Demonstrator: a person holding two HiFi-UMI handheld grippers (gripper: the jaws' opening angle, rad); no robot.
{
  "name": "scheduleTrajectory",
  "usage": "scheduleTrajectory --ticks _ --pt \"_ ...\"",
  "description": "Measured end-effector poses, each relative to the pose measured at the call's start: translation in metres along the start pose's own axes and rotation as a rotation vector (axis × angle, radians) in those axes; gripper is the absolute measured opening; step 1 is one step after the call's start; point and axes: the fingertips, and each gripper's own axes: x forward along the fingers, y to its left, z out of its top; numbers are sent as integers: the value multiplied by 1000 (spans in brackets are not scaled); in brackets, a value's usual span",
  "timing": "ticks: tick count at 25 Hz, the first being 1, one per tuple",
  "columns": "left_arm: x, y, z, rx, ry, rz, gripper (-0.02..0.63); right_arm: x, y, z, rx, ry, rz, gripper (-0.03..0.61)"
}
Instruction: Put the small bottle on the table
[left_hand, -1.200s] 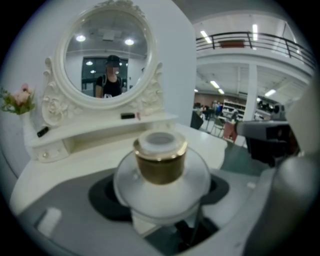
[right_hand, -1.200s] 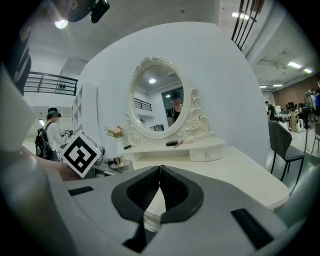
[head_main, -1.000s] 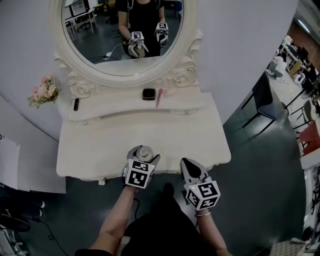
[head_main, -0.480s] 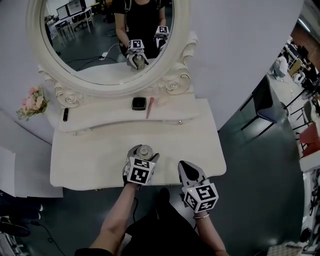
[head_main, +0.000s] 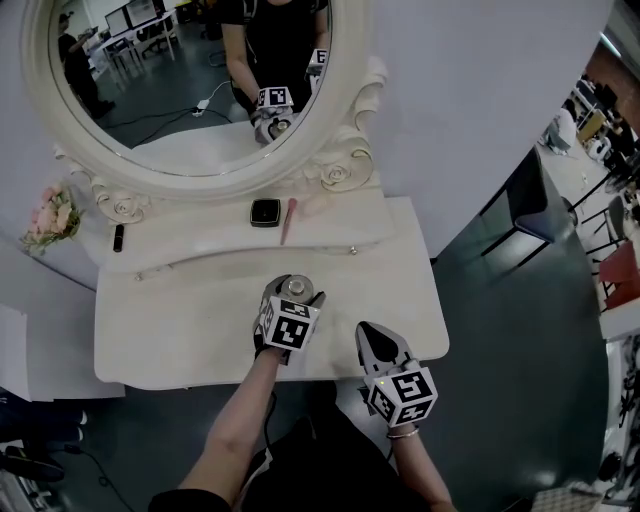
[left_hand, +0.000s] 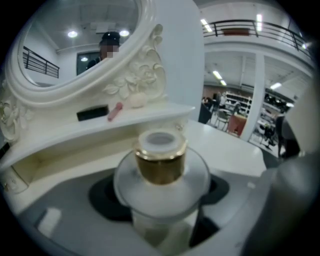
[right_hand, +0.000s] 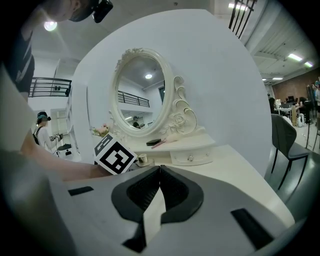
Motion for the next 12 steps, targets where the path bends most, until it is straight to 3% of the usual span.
scheduleTrajectory --ticks 12 --pt "34 3 19 31 -2 7 345 1 -10 -3 11 11 -18 5"
